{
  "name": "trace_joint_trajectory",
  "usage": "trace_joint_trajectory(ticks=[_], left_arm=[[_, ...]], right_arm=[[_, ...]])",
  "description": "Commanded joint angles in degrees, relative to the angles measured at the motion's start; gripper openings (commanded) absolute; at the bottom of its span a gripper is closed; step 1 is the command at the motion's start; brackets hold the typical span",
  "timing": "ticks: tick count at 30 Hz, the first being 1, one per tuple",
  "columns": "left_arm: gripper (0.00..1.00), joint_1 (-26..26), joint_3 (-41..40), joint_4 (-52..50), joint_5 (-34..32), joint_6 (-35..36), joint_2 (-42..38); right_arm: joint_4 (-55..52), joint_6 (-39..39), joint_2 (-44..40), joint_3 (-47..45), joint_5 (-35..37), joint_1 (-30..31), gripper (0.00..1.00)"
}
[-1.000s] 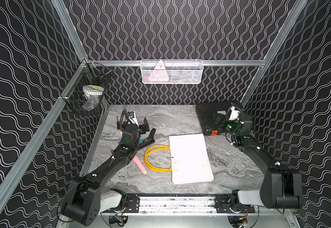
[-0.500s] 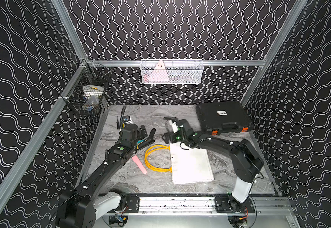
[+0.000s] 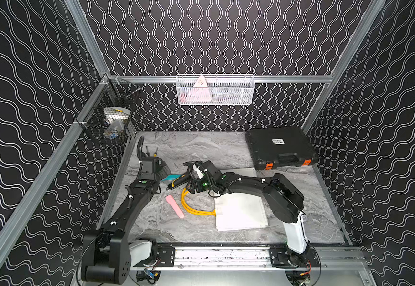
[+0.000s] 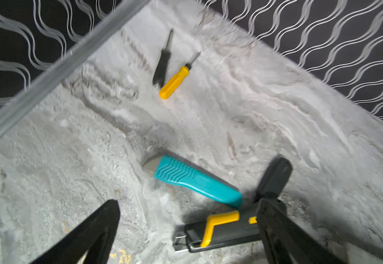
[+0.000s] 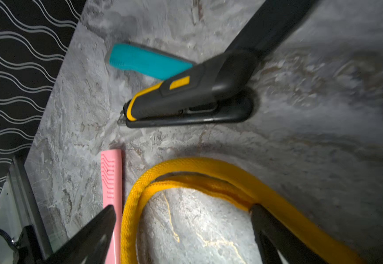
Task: Place the art knife into the pouch
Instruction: Open the pouch at the center of the board.
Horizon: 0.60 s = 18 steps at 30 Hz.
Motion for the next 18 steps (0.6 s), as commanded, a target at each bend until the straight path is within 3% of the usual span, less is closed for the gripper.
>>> trace_joint_trajectory(ticks=[1, 7, 11, 18], left_arm=[[0.98, 2.0, -1.1, 3.9, 8.8, -3.6, 1.3], [0.98, 4.7, -2.8, 5.8, 11.8, -6.1, 1.8], [0.98, 8.6, -4.8, 7.0, 15.6, -9.9, 4.0], [0.98, 8.7, -5.0, 6.3, 14.3, -9.4, 0.8]], right_arm=[[1.9, 2.4, 0.1, 0.4, 0.0, 0.5, 0.91], [3.1, 3.7, 2.0, 1.7, -3.5, 0.9, 0.76], [3.4, 4.1, 2.6, 2.4, -4.1, 1.9, 0.72], [4.5, 4.5, 4.4, 4.8, -5.3, 2.8, 0.66]])
